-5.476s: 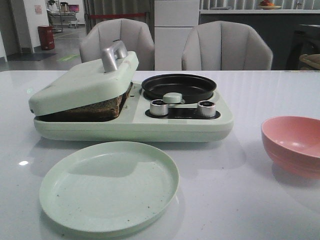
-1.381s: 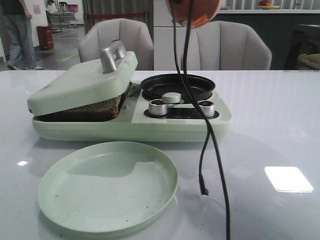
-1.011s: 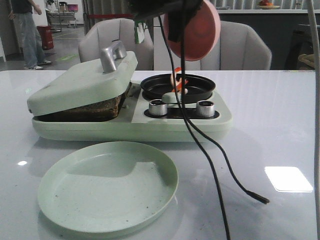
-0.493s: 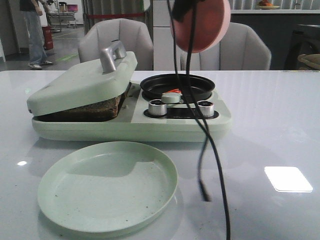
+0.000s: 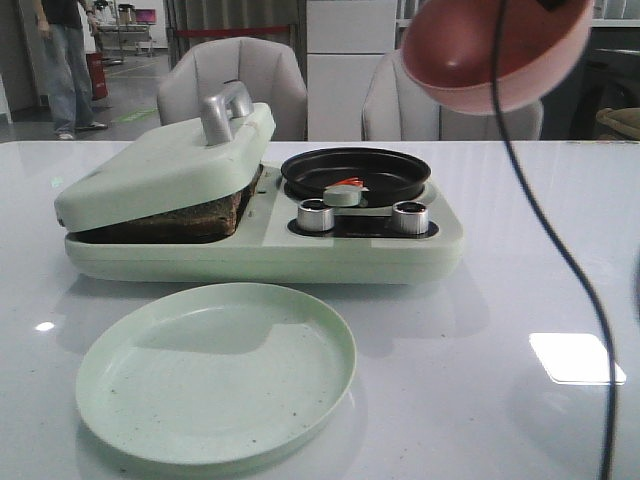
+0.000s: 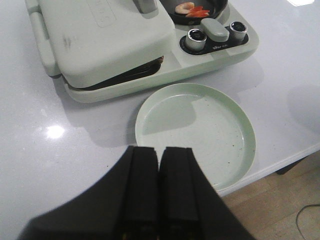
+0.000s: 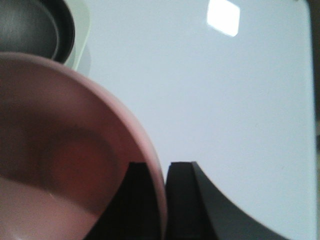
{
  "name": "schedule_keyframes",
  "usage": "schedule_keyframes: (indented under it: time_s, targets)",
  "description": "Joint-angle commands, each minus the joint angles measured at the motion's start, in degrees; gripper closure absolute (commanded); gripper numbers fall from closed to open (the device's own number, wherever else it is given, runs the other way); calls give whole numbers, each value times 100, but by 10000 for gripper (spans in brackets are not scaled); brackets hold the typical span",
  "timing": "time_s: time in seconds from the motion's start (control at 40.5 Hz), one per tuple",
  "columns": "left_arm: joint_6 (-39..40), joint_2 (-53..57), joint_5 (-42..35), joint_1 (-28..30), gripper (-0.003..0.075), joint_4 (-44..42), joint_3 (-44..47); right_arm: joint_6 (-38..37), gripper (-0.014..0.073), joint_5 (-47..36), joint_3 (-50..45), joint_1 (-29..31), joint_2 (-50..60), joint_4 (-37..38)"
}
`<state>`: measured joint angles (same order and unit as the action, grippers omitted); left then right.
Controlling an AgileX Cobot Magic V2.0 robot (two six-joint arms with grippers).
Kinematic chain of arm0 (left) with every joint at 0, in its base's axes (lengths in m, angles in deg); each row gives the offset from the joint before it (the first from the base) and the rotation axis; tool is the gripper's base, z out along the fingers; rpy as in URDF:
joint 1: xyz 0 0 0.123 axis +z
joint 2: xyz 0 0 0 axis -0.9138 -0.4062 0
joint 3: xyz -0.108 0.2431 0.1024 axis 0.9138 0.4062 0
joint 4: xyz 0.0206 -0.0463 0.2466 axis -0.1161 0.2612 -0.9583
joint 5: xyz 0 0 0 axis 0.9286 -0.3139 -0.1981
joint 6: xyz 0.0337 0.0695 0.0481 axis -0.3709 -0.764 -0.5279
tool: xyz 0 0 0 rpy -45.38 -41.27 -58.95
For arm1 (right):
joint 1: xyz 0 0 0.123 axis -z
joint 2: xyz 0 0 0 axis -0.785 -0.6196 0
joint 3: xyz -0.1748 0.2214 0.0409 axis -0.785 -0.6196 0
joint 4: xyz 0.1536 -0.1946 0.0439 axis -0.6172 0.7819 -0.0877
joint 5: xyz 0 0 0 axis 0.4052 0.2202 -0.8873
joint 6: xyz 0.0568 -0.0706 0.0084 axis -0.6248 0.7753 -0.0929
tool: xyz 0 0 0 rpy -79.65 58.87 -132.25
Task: Make breakfast with bread and shrimp
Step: 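Carry the pink bowl back and set it down on the table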
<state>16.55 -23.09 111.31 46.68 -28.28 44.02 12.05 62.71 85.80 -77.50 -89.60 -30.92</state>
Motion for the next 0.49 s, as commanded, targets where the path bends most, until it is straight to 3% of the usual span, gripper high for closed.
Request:
schedule_keyframes:
  time_s: [0.0,0.197,0.469]
  targets:
    - [19,-1,-398,-36,619,80,-162,669,549,-319,-433,513,732,-854]
    - [19,-1,-398,-36,619,80,-162,1520,549,-707,-1754,1546,1683,-2349]
    - [19,-1,-398,-36,619,80,-162,2026,549,-1165,-3266,2393,2799,-3390]
